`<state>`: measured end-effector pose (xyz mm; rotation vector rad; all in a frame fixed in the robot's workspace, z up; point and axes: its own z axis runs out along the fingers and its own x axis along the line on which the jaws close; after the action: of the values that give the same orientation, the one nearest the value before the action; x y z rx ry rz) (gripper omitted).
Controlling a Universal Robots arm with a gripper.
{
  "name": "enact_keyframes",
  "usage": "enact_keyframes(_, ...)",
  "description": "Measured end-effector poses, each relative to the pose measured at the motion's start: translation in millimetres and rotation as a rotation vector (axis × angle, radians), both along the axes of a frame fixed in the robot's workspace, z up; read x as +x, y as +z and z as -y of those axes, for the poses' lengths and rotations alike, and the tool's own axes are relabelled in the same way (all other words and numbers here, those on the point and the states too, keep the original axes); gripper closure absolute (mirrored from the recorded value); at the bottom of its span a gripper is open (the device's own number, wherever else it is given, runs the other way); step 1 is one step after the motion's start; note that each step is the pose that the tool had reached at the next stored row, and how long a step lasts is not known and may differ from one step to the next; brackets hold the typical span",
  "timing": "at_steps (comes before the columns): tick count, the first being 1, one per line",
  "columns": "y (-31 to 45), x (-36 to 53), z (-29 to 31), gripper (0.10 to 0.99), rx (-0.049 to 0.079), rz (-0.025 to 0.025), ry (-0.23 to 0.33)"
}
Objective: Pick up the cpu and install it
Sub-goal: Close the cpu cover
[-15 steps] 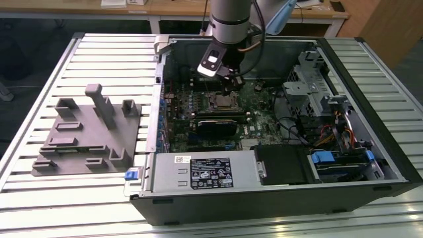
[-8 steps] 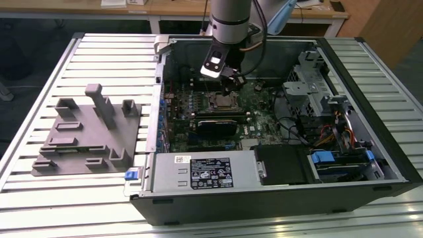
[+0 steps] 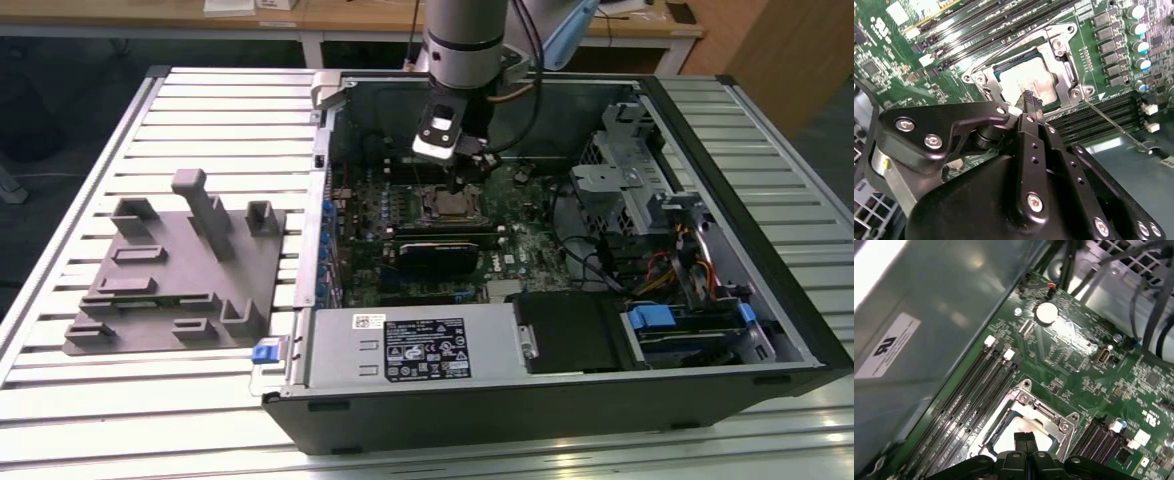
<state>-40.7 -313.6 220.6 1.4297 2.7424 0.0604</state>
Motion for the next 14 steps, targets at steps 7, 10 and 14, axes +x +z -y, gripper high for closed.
enact_keyframes(7, -0.2, 0.0, 0.0, 0.98, -0.003, 0.0, 0.099)
enact_keyframes(10, -0.2, 0.0, 0.0, 0.98, -0.004, 0.0, 0.141)
enact_keyframes(14, -0.3, 0.0, 0.0, 0.98, -0.006, 0.0, 0.198)
